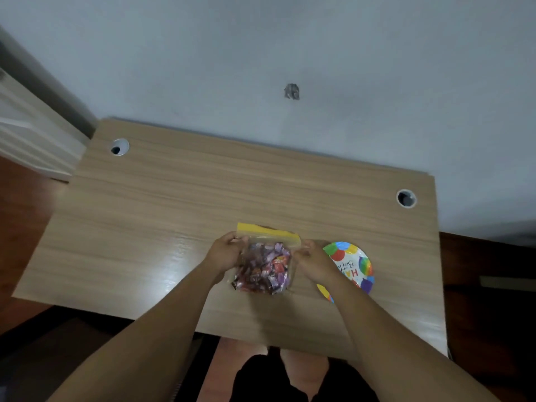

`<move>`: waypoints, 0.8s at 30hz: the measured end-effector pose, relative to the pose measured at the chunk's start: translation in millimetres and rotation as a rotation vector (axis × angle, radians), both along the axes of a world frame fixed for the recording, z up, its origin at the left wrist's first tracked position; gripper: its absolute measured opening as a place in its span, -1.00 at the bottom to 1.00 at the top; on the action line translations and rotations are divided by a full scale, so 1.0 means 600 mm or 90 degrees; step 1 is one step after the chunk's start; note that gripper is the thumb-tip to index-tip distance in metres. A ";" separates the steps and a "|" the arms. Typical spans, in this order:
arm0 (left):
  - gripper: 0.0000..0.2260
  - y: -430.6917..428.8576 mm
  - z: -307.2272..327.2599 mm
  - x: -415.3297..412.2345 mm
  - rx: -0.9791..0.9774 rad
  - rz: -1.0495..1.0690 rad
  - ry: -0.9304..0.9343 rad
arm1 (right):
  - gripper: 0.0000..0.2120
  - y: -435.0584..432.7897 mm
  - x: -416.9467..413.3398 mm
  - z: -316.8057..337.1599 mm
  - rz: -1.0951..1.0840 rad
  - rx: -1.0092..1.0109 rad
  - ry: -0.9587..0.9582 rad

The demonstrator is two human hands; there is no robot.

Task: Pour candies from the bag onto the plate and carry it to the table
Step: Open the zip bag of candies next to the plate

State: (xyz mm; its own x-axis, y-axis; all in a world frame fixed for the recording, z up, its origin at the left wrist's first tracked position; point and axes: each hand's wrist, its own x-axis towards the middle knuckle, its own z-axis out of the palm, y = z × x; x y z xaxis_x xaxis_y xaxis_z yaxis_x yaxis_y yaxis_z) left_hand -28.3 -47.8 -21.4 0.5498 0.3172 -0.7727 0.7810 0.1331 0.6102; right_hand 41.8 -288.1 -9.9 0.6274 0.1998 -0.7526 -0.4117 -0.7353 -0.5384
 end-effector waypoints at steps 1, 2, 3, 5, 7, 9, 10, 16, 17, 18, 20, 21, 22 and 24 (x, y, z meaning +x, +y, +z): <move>-0.83 -0.005 0.009 0.001 0.020 -0.025 -0.023 | -0.42 -0.004 0.006 0.010 0.021 -0.012 -0.026; -0.85 -0.009 0.016 0.000 0.047 -0.055 -0.051 | -0.41 -0.008 0.012 0.018 0.044 -0.022 -0.061; -0.83 -0.017 0.030 -0.001 0.072 -0.091 -0.078 | -0.42 -0.012 0.017 0.029 0.071 -0.026 -0.103; -0.82 -0.029 0.050 -0.002 0.104 -0.131 -0.123 | -0.47 -0.022 0.028 0.054 0.126 -0.011 -0.194; -0.88 -0.033 0.070 -0.004 0.112 -0.163 -0.182 | -0.54 -0.028 0.038 0.074 0.223 0.008 -0.266; -0.86 -0.028 0.070 -0.003 0.133 -0.204 -0.243 | -0.63 -0.030 0.044 0.090 0.307 0.020 -0.279; -0.86 -0.027 0.069 -0.004 0.134 -0.216 -0.258 | -0.68 -0.030 0.045 0.099 0.319 0.027 -0.259; -0.88 -0.035 0.083 -0.006 0.142 -0.203 -0.309 | -0.84 -0.022 0.036 0.128 0.354 0.021 -0.266; -0.91 -0.038 0.085 -0.007 0.157 -0.195 -0.314 | -0.84 -0.020 0.033 0.130 0.343 0.014 -0.265; -0.91 -0.040 0.084 -0.008 0.173 -0.179 -0.318 | -0.85 -0.019 0.031 0.130 0.327 0.010 -0.264; -0.79 -0.046 0.091 -0.010 0.200 -0.130 -0.302 | -0.85 -0.015 0.026 0.133 0.287 0.005 -0.262; -0.75 -0.049 0.093 -0.012 0.218 -0.101 -0.285 | -0.86 -0.014 0.023 0.135 0.267 0.003 -0.259; -0.74 -0.054 0.099 -0.013 0.240 -0.076 -0.267 | -0.86 -0.013 0.022 0.135 0.250 0.001 -0.254; -0.75 -0.066 0.110 -0.017 0.253 -0.042 -0.219 | -0.88 -0.012 0.021 0.136 0.224 -0.001 -0.227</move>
